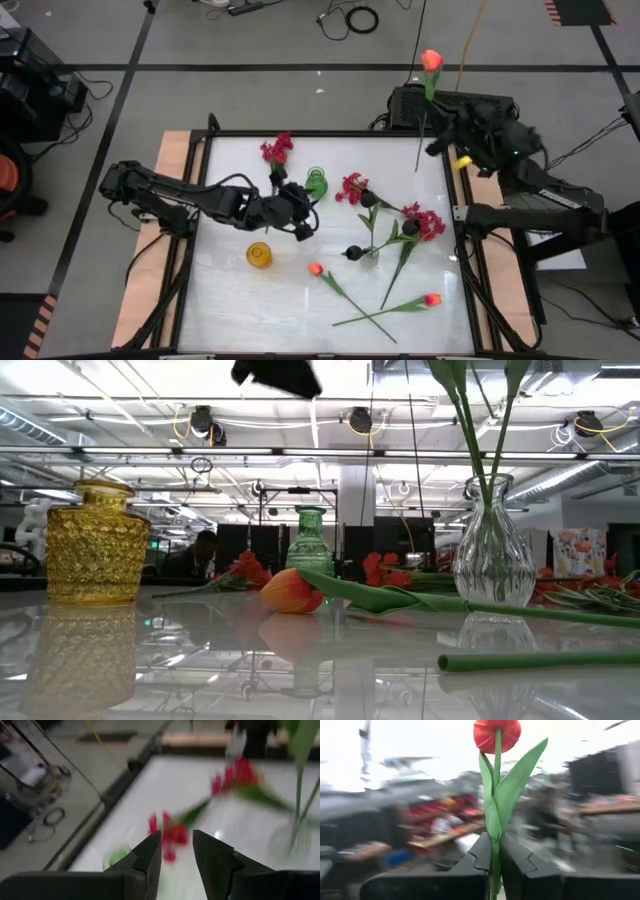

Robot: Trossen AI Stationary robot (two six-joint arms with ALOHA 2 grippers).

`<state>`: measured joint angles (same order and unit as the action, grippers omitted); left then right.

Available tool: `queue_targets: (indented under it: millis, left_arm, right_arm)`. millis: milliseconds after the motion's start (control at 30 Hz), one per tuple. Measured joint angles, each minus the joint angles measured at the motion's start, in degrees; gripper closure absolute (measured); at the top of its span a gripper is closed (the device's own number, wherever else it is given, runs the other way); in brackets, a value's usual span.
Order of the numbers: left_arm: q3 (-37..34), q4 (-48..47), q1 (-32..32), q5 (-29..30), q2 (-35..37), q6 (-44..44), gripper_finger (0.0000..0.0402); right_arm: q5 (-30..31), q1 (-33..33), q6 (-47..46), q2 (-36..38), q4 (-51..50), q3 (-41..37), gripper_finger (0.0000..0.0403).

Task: Sort flowers into vase by color
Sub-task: Put the top orange flower into the green vase

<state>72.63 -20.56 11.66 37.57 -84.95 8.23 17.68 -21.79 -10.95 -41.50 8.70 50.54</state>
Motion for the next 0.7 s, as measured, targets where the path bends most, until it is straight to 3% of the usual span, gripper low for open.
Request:
queue_targets:
  millis: [167,300,500,700]
  left_arm:
    - [0.7,16.4,-0.2,-0.1,0.0,-9.3,0.0281]
    - [0.7,28.4,-2.0,-6.9,0.0,-11.8,0.0265]
    - [0.7,37.6,-6.2,-17.1,0.0,-11.8,0.0186]
    - [0.7,42.6,-9.3,-21.3,0.0,-11.7,0.0124]
  right_arm:
    - [-6.7,1.2,-0.4,-1.6,6.3,0.0,0.0390]
    - [-11.0,2.1,-0.4,-4.6,12.1,0.0,0.0390]
    - [-17.3,3.8,-0.4,-9.5,22.4,-0.1,0.0390]
    - [-22.8,5.2,-0.4,-13.2,33.2,-0.1,0.0390]
